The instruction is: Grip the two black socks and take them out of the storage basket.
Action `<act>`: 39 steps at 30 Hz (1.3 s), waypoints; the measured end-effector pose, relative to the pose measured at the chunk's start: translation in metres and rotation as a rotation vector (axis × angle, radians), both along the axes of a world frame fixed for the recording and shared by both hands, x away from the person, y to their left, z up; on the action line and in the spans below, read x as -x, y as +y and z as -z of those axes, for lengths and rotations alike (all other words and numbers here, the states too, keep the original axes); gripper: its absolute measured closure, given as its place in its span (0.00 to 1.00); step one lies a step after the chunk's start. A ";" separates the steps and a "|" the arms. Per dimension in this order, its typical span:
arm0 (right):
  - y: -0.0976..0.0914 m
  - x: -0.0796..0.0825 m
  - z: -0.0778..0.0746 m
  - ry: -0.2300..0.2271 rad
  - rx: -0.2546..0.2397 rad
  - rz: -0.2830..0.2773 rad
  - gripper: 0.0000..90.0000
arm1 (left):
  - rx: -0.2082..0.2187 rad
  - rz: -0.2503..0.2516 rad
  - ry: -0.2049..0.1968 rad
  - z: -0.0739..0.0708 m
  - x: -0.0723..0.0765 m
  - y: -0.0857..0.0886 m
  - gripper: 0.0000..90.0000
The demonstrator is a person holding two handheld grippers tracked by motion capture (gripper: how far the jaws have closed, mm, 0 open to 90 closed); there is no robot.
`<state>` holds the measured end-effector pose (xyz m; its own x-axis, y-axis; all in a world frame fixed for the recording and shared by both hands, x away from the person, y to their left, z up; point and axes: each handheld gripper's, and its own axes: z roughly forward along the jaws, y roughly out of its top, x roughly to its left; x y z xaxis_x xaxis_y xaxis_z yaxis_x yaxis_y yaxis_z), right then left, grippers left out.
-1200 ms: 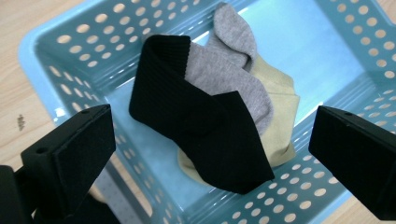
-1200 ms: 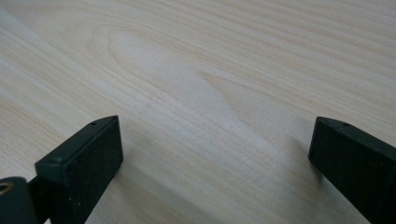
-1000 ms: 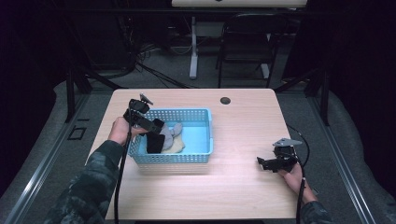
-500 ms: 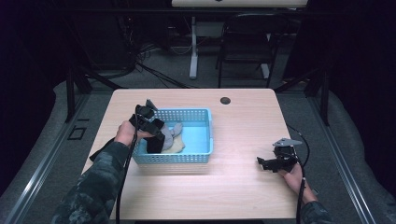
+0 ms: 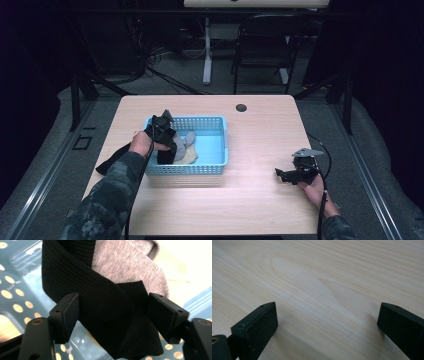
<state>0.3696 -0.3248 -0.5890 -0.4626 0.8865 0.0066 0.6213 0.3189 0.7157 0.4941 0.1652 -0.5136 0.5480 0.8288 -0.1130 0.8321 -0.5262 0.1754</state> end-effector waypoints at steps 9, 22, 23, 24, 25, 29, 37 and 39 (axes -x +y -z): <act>0.000 0.000 0.000 0.001 -0.004 -0.007 0.03 | -0.028 -0.001 0.004 0.003 0.000 -0.002 0.60; 0.000 0.000 0.000 -0.001 -0.003 -0.004 0.03 | -0.050 0.040 -0.091 -0.014 0.010 0.009 0.90; 0.000 0.000 0.000 -0.001 -0.004 -0.004 0.03 | -0.042 0.048 -0.097 -0.022 0.010 0.012 0.91; 0.000 0.000 0.000 -0.001 -0.004 -0.004 0.03 | -0.042 0.048 -0.097 -0.022 0.010 0.012 0.91; 0.000 0.000 0.000 -0.002 -0.004 -0.005 0.03 | -0.044 0.050 -0.106 -0.025 0.011 0.014 0.91; 0.000 0.000 0.000 -0.002 -0.004 -0.005 0.03 | -0.035 0.056 -0.117 -0.034 0.011 0.018 0.91; 0.000 0.000 0.000 -0.001 -0.004 -0.005 0.03 | -0.020 0.075 -0.146 -0.051 0.015 0.022 0.92; 0.000 0.000 0.000 -0.002 -0.004 -0.005 0.03 | 0.008 0.085 -0.142 -0.059 0.013 0.024 0.92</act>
